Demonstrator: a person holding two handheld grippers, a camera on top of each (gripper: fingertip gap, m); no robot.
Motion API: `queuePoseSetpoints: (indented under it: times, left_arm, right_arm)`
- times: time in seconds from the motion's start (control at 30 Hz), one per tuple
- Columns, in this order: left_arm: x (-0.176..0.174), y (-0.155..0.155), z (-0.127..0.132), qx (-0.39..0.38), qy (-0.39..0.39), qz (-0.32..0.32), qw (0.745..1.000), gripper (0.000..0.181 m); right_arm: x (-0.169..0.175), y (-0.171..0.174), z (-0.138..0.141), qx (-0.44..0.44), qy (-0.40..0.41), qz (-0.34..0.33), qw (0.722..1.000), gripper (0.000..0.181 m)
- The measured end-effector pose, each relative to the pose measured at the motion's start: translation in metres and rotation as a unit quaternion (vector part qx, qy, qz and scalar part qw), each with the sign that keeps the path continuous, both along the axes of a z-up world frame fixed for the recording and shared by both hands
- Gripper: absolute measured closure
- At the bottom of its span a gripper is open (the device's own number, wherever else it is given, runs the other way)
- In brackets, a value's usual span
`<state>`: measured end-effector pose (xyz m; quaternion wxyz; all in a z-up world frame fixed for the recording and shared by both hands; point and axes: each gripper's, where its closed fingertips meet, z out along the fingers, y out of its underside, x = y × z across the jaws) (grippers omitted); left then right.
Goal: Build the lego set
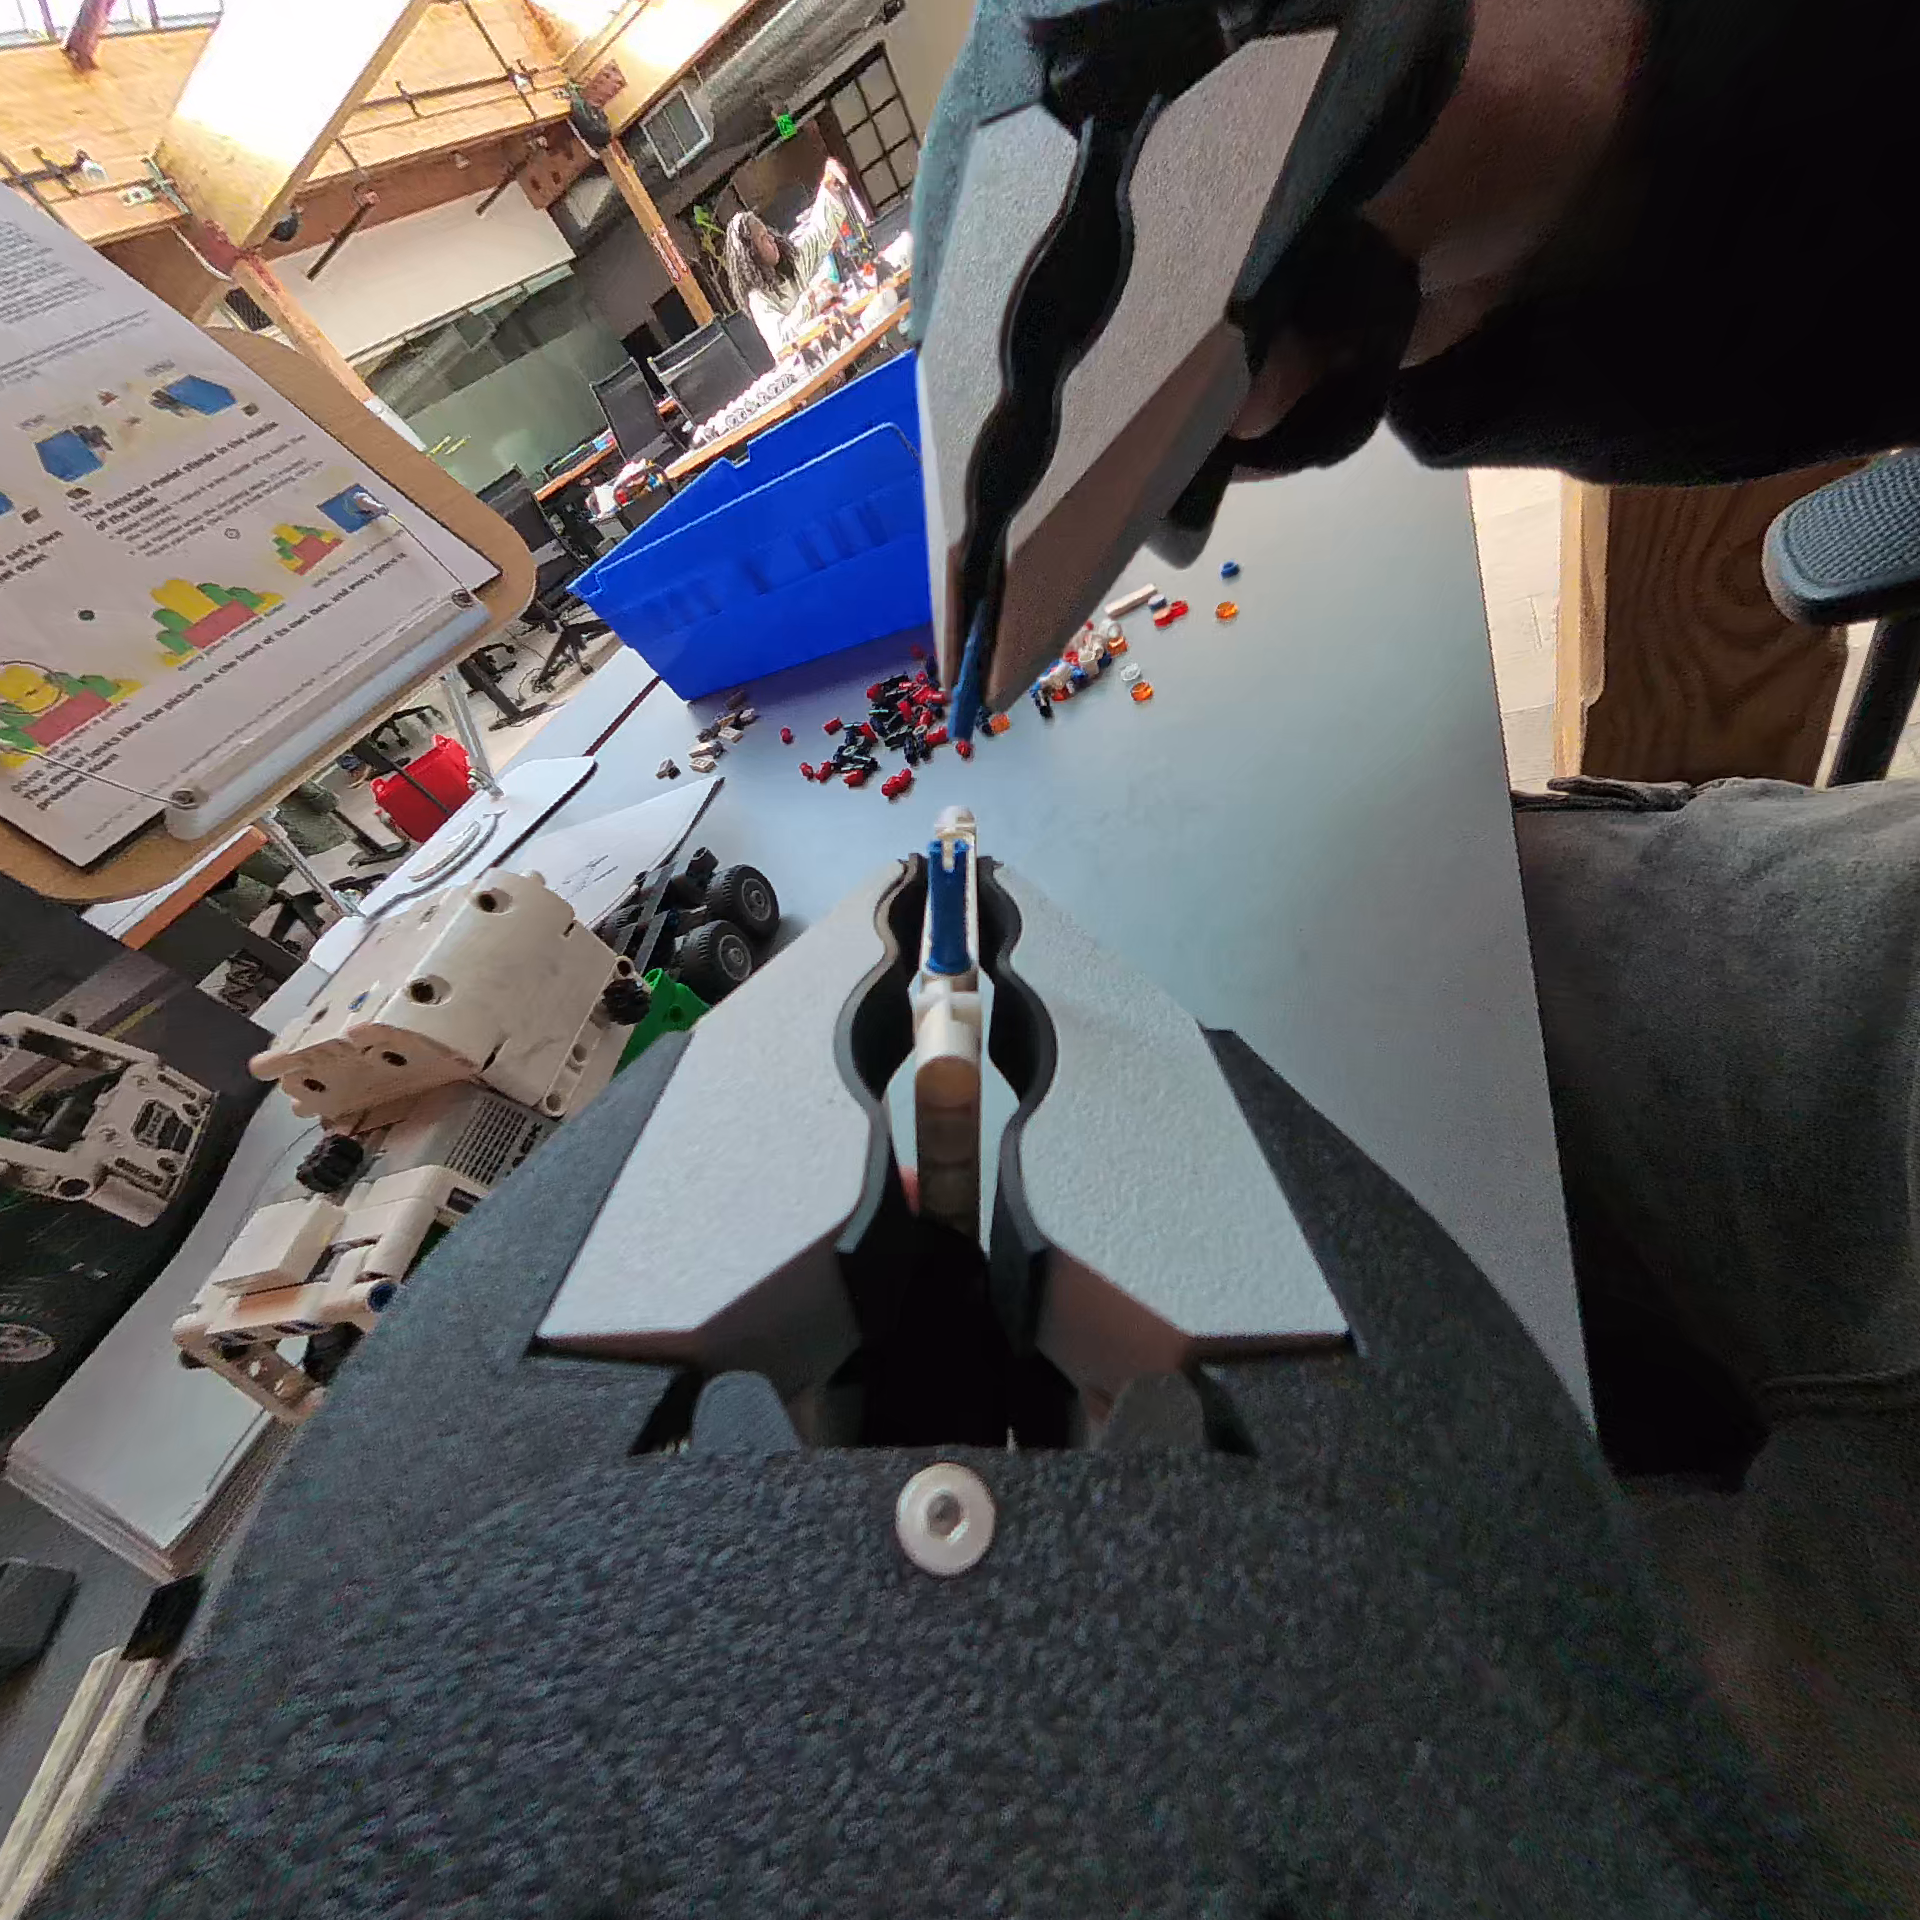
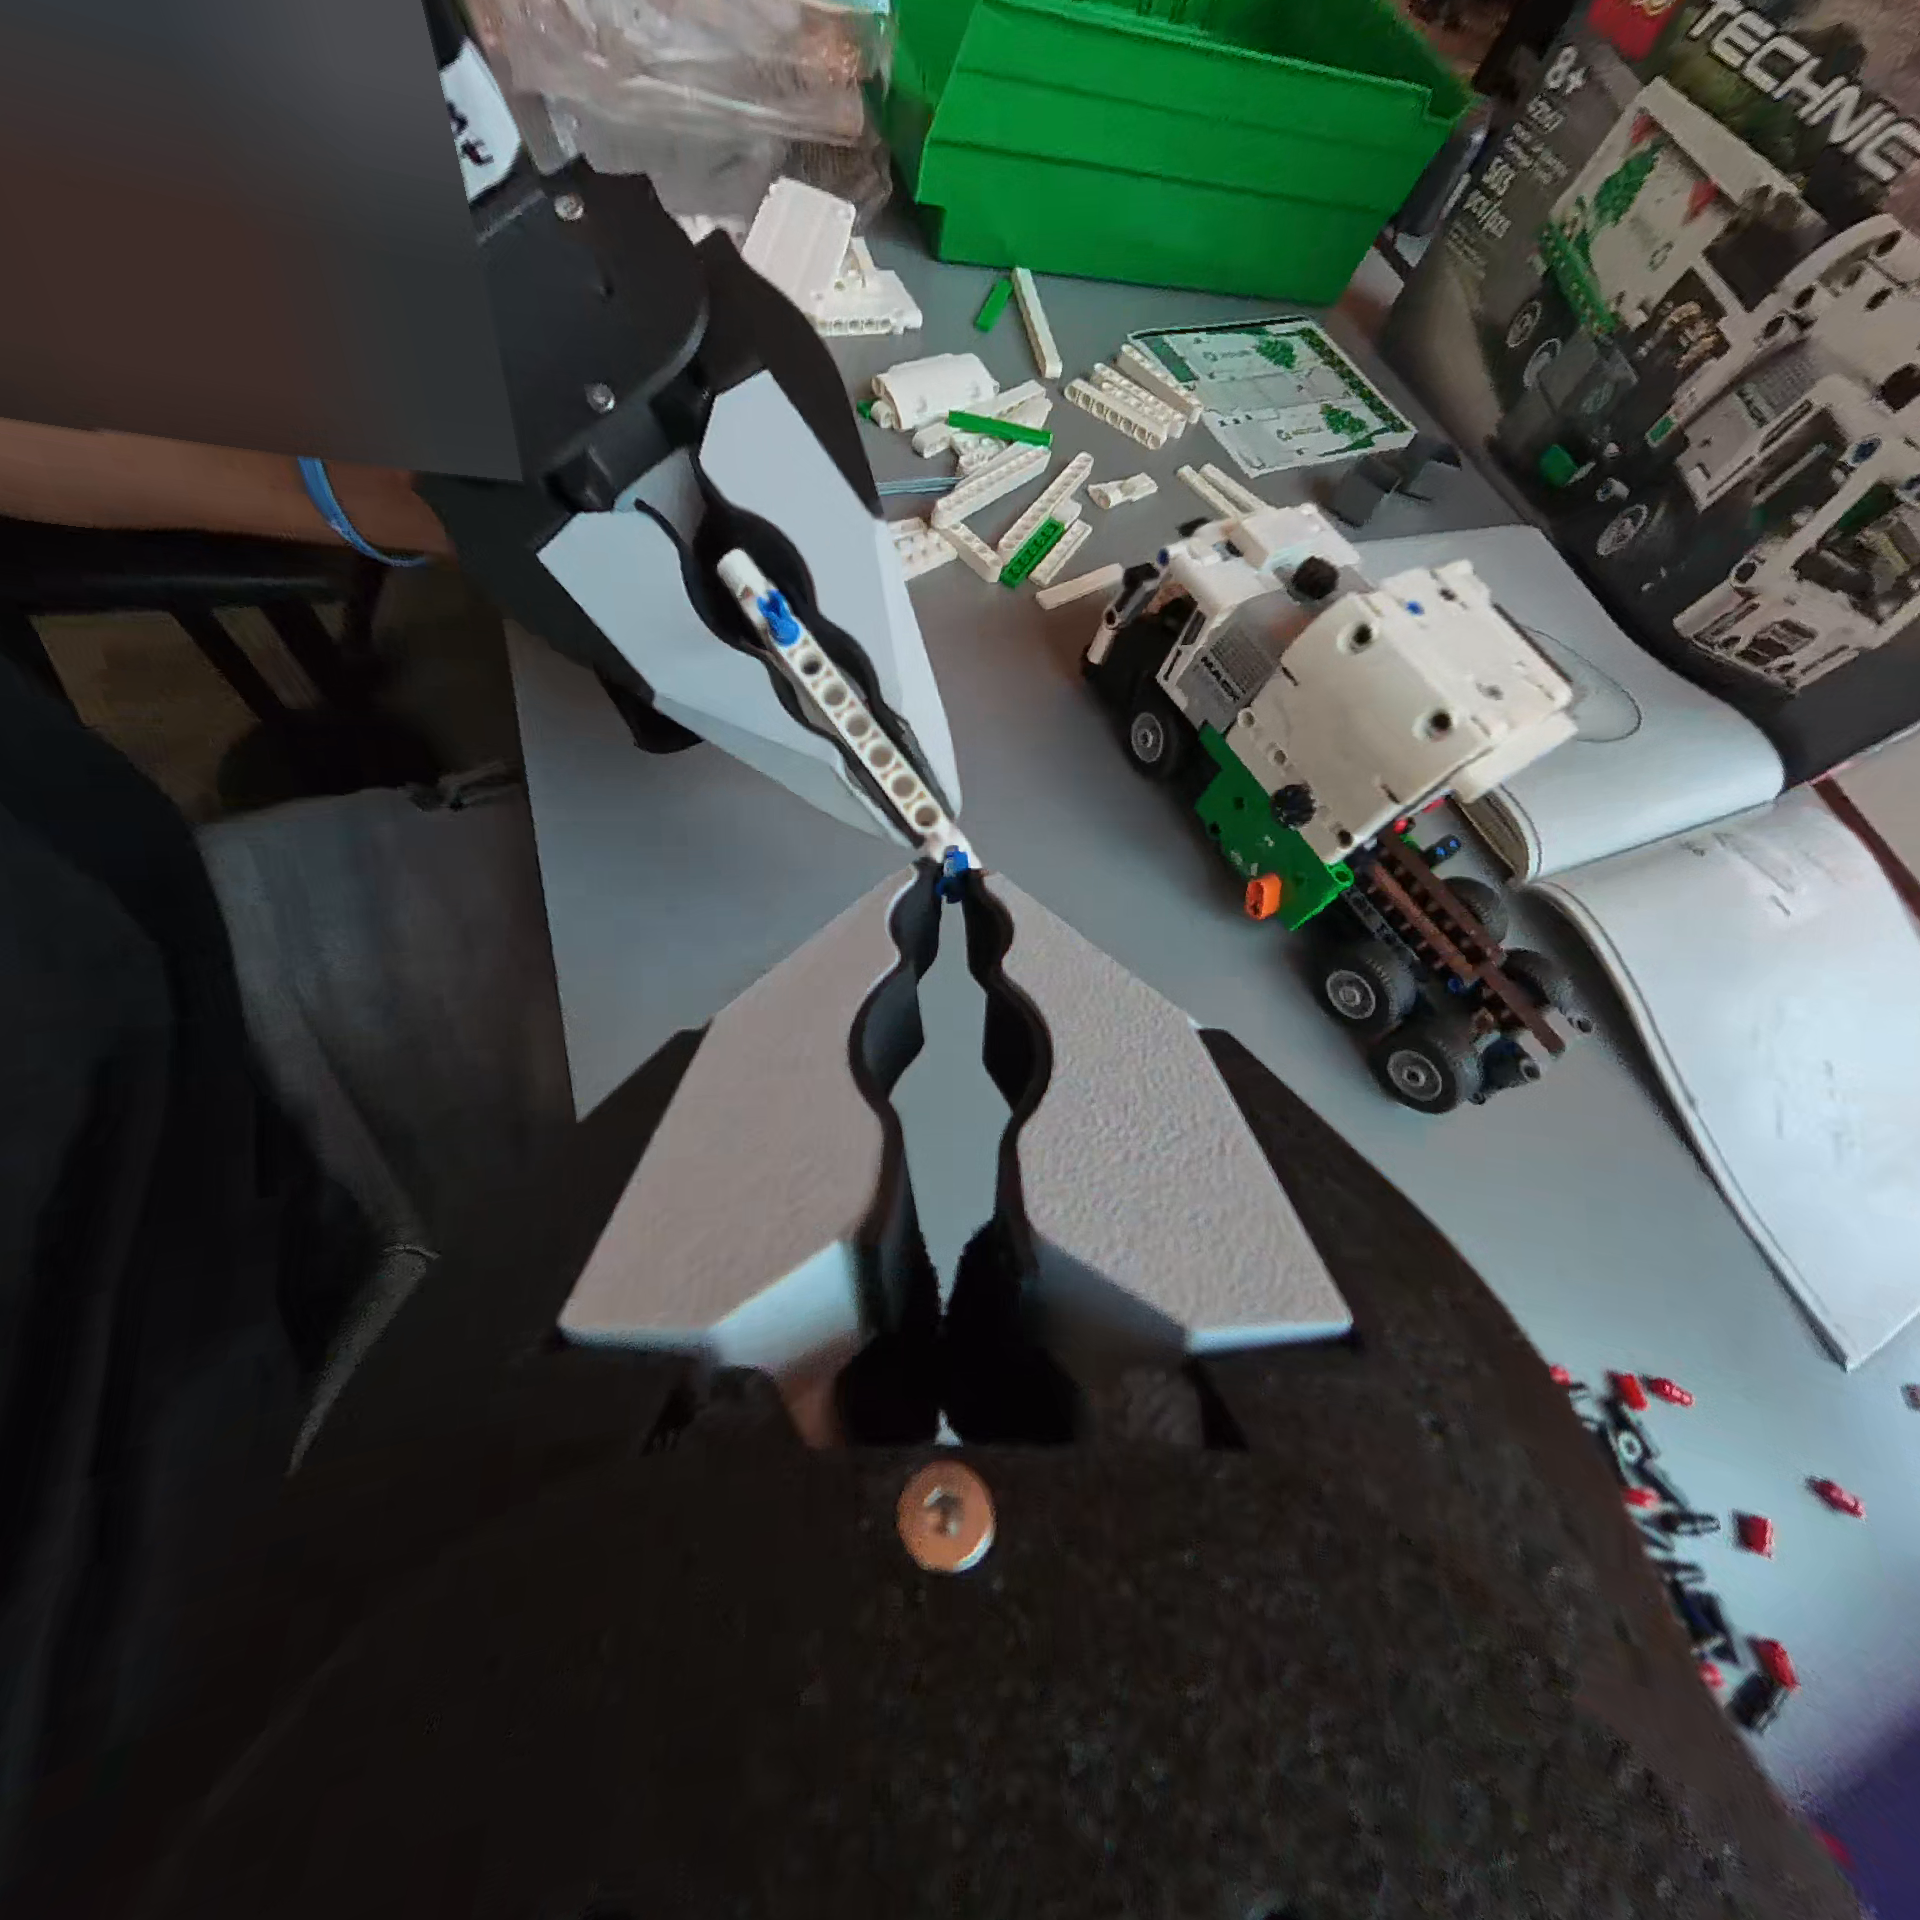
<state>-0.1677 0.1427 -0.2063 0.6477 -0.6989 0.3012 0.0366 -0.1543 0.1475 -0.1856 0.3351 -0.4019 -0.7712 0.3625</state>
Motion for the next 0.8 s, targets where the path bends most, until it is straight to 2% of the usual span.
queuePoseSetpoints:
  times: [0.03,0.17,0.33,0.53,0.8]
  left_arm:
    - [0.001,0.000,-0.001,-0.001,0.007,0.001,1.000,0.175]
    - [0.002,0.000,-0.005,-0.002,0.028,0.005,1.000,0.175]
    - [0.000,0.002,-0.010,-0.003,0.057,0.019,0.998,0.175]
    - [0.001,0.003,-0.015,-0.007,0.079,0.023,0.997,0.175]
    - [0.001,0.003,-0.014,-0.011,0.067,0.019,0.998,0.175]
  right_arm:
    - [-0.004,-0.006,-0.002,0.012,-0.001,0.011,1.000,0.178]
    - [-0.009,-0.012,-0.015,0.078,-0.043,0.028,0.996,0.178]
    - [-0.011,-0.011,-0.019,0.116,-0.068,0.031,0.990,0.178]
    - [-0.008,-0.008,-0.024,0.131,-0.089,0.032,0.987,0.178]
    - [-0.009,-0.007,-0.025,0.135,-0.083,0.030,0.987,0.178]
